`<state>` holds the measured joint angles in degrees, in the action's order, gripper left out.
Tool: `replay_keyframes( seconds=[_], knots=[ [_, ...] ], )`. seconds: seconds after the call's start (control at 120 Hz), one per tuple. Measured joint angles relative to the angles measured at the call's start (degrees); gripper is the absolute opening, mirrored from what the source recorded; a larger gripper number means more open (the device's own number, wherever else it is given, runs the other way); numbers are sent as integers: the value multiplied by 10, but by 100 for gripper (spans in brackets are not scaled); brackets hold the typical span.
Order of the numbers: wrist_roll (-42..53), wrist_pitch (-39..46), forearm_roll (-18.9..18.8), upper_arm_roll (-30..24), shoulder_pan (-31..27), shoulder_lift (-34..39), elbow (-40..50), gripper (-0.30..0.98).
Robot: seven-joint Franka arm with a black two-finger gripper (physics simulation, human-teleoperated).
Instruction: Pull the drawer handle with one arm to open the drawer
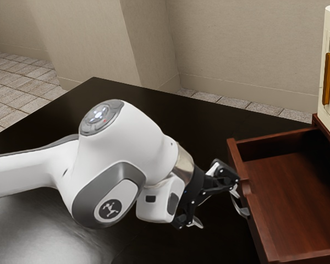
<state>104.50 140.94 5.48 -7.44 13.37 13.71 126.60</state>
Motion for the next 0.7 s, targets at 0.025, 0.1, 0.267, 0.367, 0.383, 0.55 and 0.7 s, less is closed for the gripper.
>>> replay_keyframes(
  seconds=[0.025,0.1,0.267,0.367,0.383,0.55,0.7],
  knots=[
    [0,1,0,0,0,2,2,68],
    [0,2,0,1,0,5,4,66],
    [-1,5,0,1,1,16,-2,62],
    [-4,8,2,0,5,26,-20,65],
    [-5,8,2,0,6,26,-21,65],
    [-55,6,37,-7,9,31,-22,67],
    [-190,-72,-49,-39,10,27,-98,68]
  ],
)
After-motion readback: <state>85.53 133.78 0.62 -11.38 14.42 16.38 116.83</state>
